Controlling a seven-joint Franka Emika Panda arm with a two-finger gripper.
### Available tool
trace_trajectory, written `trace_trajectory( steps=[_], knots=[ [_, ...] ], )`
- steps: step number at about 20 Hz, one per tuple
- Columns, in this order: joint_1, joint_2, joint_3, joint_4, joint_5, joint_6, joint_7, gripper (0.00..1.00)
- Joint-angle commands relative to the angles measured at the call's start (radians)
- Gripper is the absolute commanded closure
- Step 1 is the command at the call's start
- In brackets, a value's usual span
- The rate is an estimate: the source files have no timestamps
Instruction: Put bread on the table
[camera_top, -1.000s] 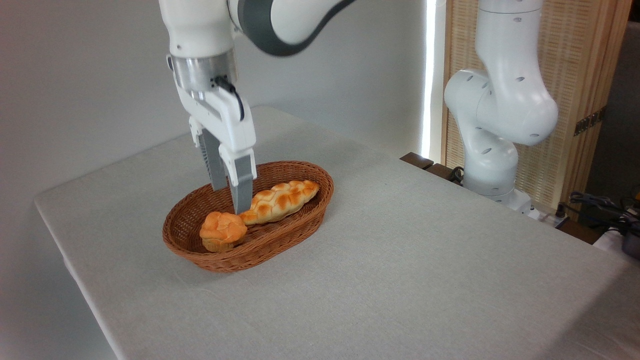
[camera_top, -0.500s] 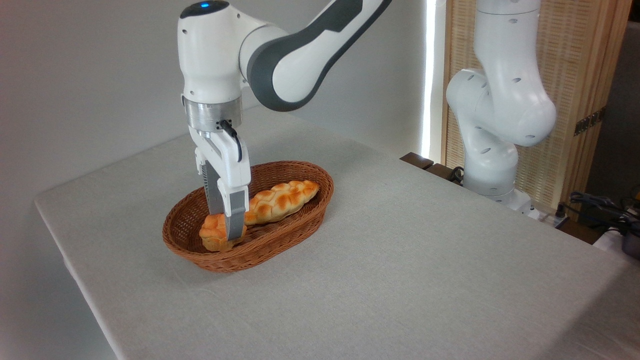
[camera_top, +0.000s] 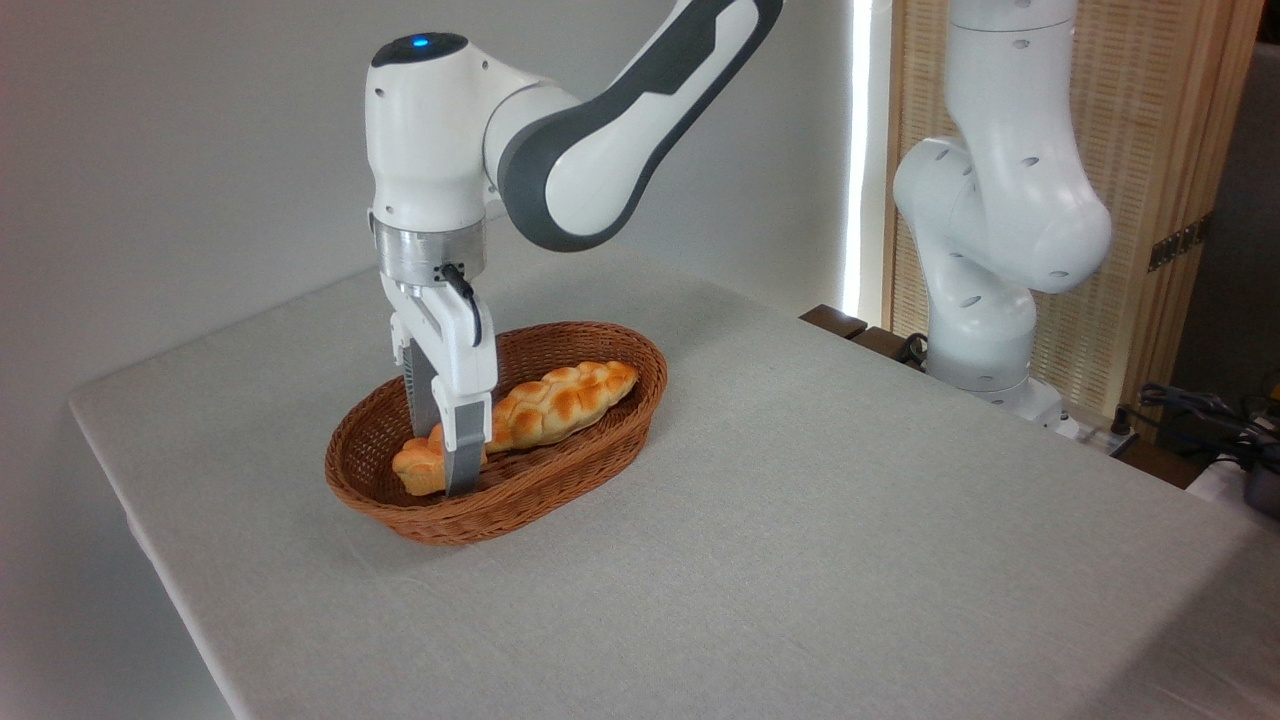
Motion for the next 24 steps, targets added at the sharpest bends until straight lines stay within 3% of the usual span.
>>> trace_trajectory(
  steps=[1, 22, 24],
  knots=[
    [-0.006, 0.014, 0.003, -0.009, -0.006, 0.034, 0.015, 0.82],
    [-0.006, -0.008, 0.006, 0.005, -0.009, 0.02, 0.005, 0.84],
    [-0.006, -0.033, 0.009, 0.031, -0.024, -0.071, -0.011, 0.84]
  ],
)
